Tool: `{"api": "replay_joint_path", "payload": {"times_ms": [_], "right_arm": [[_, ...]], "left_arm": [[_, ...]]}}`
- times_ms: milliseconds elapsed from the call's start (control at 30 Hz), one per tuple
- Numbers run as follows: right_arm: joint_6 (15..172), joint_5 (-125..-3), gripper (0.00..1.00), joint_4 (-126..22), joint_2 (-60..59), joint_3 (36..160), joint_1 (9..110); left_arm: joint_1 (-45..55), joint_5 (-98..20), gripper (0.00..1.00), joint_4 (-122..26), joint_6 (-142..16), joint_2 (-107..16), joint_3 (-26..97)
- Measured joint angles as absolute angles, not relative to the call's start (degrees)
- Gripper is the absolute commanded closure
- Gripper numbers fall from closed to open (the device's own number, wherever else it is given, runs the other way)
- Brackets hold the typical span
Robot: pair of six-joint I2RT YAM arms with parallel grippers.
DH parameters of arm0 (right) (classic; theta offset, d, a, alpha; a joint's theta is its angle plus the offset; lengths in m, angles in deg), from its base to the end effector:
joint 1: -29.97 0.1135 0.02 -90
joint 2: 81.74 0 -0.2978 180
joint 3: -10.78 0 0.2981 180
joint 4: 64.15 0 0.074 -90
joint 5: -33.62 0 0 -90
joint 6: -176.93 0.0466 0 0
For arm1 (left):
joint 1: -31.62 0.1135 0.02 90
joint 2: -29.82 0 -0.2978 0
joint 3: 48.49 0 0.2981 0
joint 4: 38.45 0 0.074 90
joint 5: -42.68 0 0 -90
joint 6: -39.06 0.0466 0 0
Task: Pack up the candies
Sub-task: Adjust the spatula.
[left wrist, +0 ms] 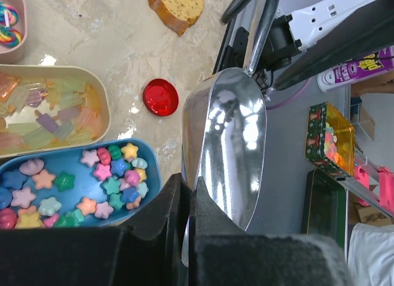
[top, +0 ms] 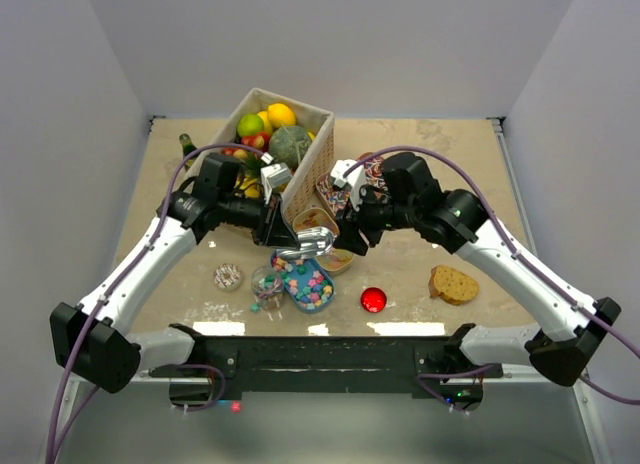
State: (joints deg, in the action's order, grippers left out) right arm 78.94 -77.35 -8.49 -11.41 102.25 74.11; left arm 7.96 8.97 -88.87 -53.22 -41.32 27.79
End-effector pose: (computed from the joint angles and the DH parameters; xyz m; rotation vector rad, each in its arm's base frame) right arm 0.1998 0.2171 0.4348 -1.1679 1.8967 0.7518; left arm 0.2509 -0.1522 0.3511 0.9018 2.1141 -1.3774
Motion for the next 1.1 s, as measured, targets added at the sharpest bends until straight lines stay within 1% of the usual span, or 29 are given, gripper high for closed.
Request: {"api": "replay_joint_path", "payload": {"times_ms": [67,100,233,300,367,433,467,500,567,667,733,767,800,833,900,1100], "right_arm": [[77.2,-78.6,0.49,-6.2,-9.5,102.8,74.2],[76.4,-79.0,0.54,-4.9,-8.8,103.0,74.2],[74.1,-80.3,0.69,-0.8,-7.7,103.0,74.2],[73.8,-80.7,0.70,-0.2,-8.0,103.0,74.2],[73.8,-81.3,0.66,-0.2,-8.6,103.0,74.2],[74.2,-81.3,0.54,-0.3,-9.1,103.0,74.3],[74.4,-81.2,0.45,-0.6,-9.4,103.0,74.3],[74.8,-81.1,0.37,-0.7,-9.5,103.0,74.3],[75.3,-80.6,0.29,-1.0,-9.7,103.0,74.3],[75.3,-80.0,0.28,-1.6,-9.8,103.0,74.3],[75.2,-80.0,0.30,-1.9,-9.8,103.0,74.3],[75.2,-80.0,0.32,-2.0,-9.8,103.0,74.3],[75.1,-80.0,0.38,-2.0,-9.8,103.0,74.3],[75.1,-80.0,0.42,-2.1,-9.8,103.0,74.4],[74.9,-80.0,0.46,-2.5,-9.7,103.0,74.6],[74.9,-80.1,0.46,-3.7,-8.8,103.3,74.9]], "left_arm": [[8.0,9.3,1.00,-88.8,-53.2,-40.3,27.5],[8.0,9.5,1.00,-88.8,-53.2,-39.8,27.2],[8.0,10.0,1.00,-88.8,-53.3,-38.1,26.8],[8.0,10.4,1.00,-88.8,-53.3,-37.2,26.6],[8.0,10.9,1.00,-88.7,-53.3,-36.9,26.5],[7.9,11.2,1.00,-88.6,-53.3,-36.9,26.5],[7.9,11.2,1.00,-88.6,-53.3,-36.9,26.3],[7.9,11.2,1.00,-88.8,-53.3,-37.0,26.2],[7.9,11.0,1.00,-88.8,-53.4,-37.3,26.1],[7.9,11.0,1.00,-88.8,-53.4,-37.9,26.0],[7.9,11.0,1.00,-88.8,-53.5,-38.1,26.0],[7.9,11.0,1.00,-88.8,-53.5,-38.1,26.0],[7.9,11.0,1.00,-88.8,-53.5,-38.1,26.0],[7.9,11.0,1.00,-88.8,-53.6,-38.1,26.0],[7.9,11.0,1.00,-88.8,-53.9,-38.1,26.0],[7.8,10.9,1.00,-88.8,-54.4,-38.2,25.6]]}}
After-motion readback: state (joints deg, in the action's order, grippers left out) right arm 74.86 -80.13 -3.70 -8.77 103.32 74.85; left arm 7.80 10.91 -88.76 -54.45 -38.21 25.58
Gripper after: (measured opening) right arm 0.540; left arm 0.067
